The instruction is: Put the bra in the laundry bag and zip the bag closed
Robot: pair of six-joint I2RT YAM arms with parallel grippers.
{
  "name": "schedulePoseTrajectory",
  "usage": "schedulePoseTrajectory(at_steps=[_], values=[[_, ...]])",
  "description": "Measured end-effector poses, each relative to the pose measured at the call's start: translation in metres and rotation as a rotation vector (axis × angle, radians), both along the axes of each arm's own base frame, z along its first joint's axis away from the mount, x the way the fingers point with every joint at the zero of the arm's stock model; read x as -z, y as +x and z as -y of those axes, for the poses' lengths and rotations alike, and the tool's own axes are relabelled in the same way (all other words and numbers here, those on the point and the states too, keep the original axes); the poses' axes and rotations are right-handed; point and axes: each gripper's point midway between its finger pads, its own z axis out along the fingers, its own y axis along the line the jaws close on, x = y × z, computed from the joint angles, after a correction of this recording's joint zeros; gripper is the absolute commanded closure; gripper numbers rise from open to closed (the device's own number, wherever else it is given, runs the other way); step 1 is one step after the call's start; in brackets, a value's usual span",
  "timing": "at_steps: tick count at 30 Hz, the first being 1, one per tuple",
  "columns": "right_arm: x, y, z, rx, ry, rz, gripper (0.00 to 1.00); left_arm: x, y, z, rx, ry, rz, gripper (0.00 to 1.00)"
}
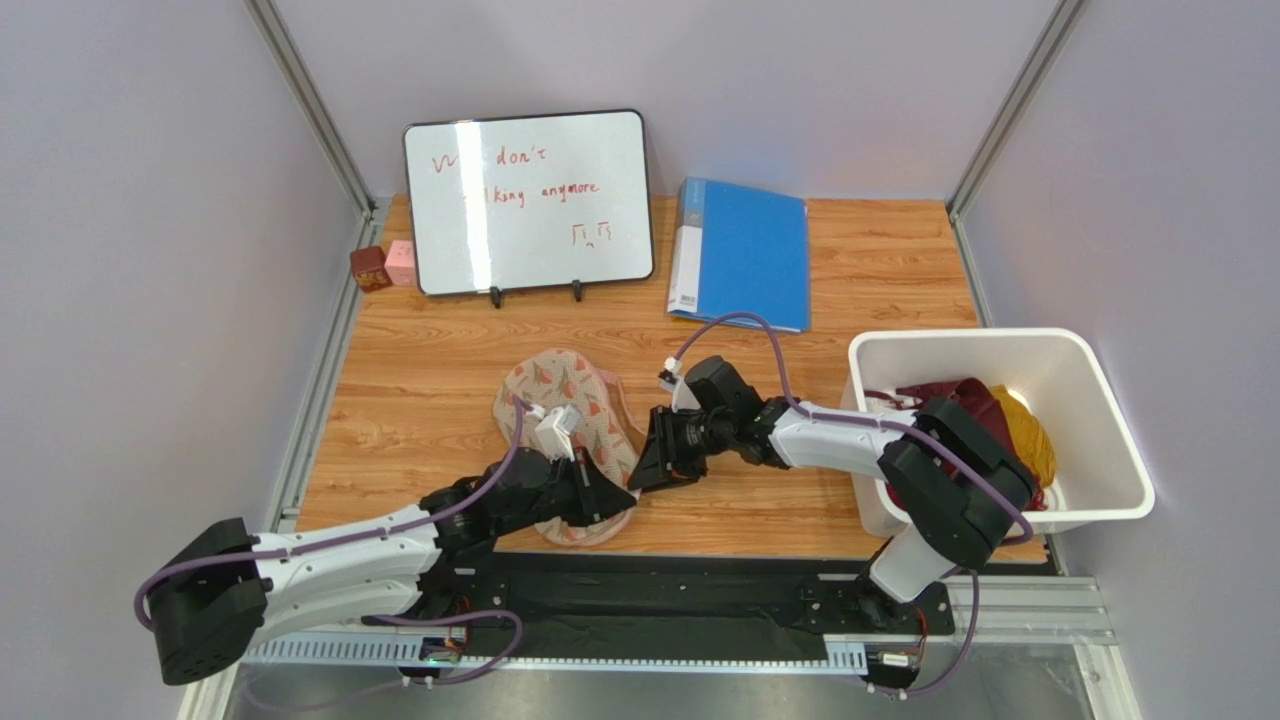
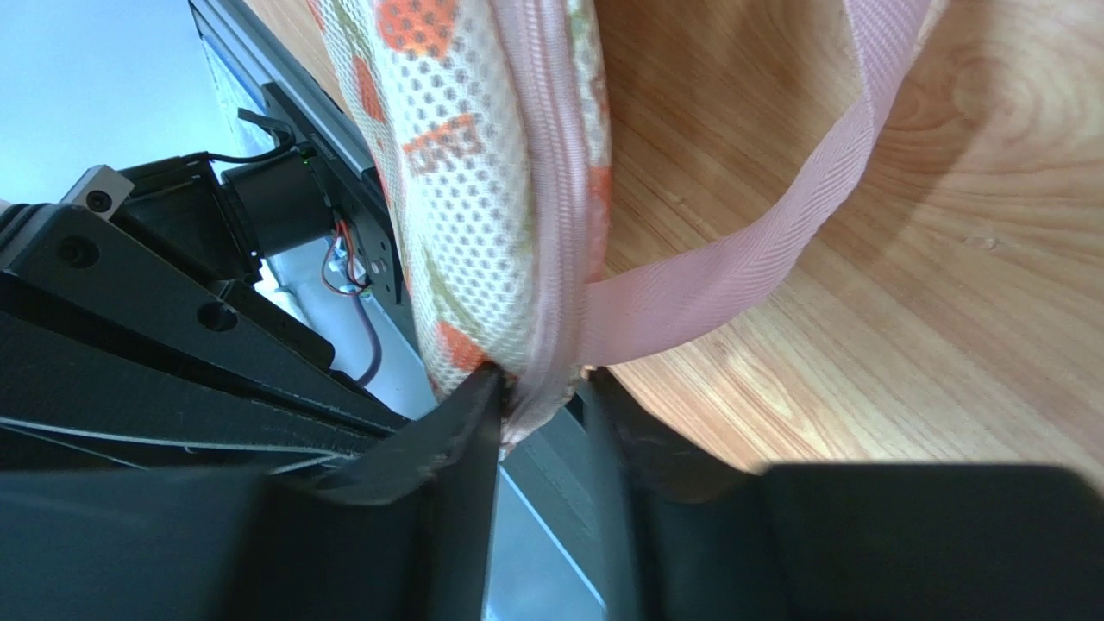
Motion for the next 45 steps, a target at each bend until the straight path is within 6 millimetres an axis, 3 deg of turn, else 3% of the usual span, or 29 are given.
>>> schedulePoseTrajectory(at_steps=[6,15,21,24,27,30,33,34,36,37,40,45], values=[[-0.004,0.004,-0.004,0.007,0.002,0.003,0.99,0.001,0.000,-0.008,-0.021,0.004,0.004,1.00],[0.002,0.020,0.014,0.040,-0.031,0.007,1.00,0.020,-0.013,-0.035,-0.075,-0.031,-0.037,1.00],[-0.002,0.029,0.024,0.019,-0.046,0.025,1.00,-0.009,-0.016,-0.050,-0.108,-0.145,0.023,1.00],[-0.014,0.035,0.017,-0.018,-0.034,0.051,1.00,-0.027,-0.015,-0.051,-0.110,-0.211,0.064,1.00],[-0.024,0.050,0.004,-0.042,-0.024,0.074,1.00,-0.025,-0.015,-0.050,-0.107,-0.206,0.060,1.00],[-0.028,0.060,-0.012,-0.071,-0.027,0.089,0.94,-0.006,-0.015,-0.048,-0.101,-0.126,0.026,1.00],[-0.028,0.064,-0.026,-0.098,-0.046,0.092,0.80,0.020,-0.015,-0.046,-0.085,-0.001,-0.017,1.00],[-0.026,0.064,-0.028,-0.105,-0.059,0.091,0.67,0.023,-0.015,-0.044,-0.076,0.028,-0.027,1.00],[-0.021,0.063,-0.029,-0.113,-0.086,0.094,0.57,0.025,-0.013,-0.037,-0.050,0.081,-0.039,1.00],[-0.018,0.063,-0.027,-0.114,-0.105,0.097,0.50,0.022,-0.011,-0.033,-0.039,0.097,-0.038,1.00],[-0.007,0.061,-0.016,-0.105,-0.162,0.097,0.42,0.010,-0.005,-0.017,-0.004,0.113,-0.019,1.00],[0.003,0.034,0.020,-0.078,-0.219,0.083,0.39,-0.004,-0.001,-0.001,0.040,0.090,0.016,1.00]])
